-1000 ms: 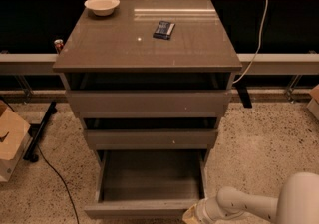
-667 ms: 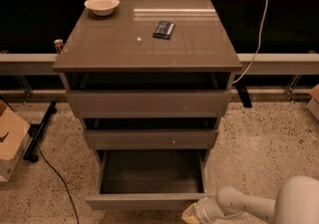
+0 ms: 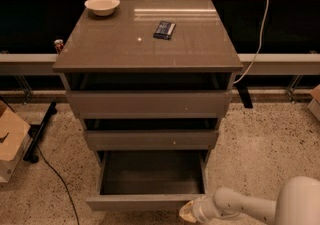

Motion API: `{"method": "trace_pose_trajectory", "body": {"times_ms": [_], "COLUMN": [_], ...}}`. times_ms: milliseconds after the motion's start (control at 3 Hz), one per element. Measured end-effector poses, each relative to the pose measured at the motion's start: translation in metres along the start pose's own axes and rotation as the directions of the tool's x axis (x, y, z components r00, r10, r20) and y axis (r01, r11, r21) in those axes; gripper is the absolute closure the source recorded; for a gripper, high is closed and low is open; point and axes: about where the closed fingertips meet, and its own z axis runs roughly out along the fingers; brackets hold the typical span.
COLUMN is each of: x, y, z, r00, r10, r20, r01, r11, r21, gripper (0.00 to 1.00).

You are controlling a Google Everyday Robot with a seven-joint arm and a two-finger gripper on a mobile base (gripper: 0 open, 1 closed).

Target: Close bottom drawer

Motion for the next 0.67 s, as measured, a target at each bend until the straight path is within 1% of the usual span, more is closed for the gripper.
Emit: {"method": "trace_pose_trajectory", "body": {"times_ms": [333, 667], "x": [-0.0346, -0.0370], "y": [-0.0175, -0.0185], "z": [0.0225, 0.0240], "r00": [0.996, 0.996], "r10": [-0.077, -0.083], "r20": [0.036, 0.039], "r01": [0.076, 0.082], "r11": [0.9963, 0.9957], "r21": [0.040, 0.044], "gripper": [1.00, 1.00]}}
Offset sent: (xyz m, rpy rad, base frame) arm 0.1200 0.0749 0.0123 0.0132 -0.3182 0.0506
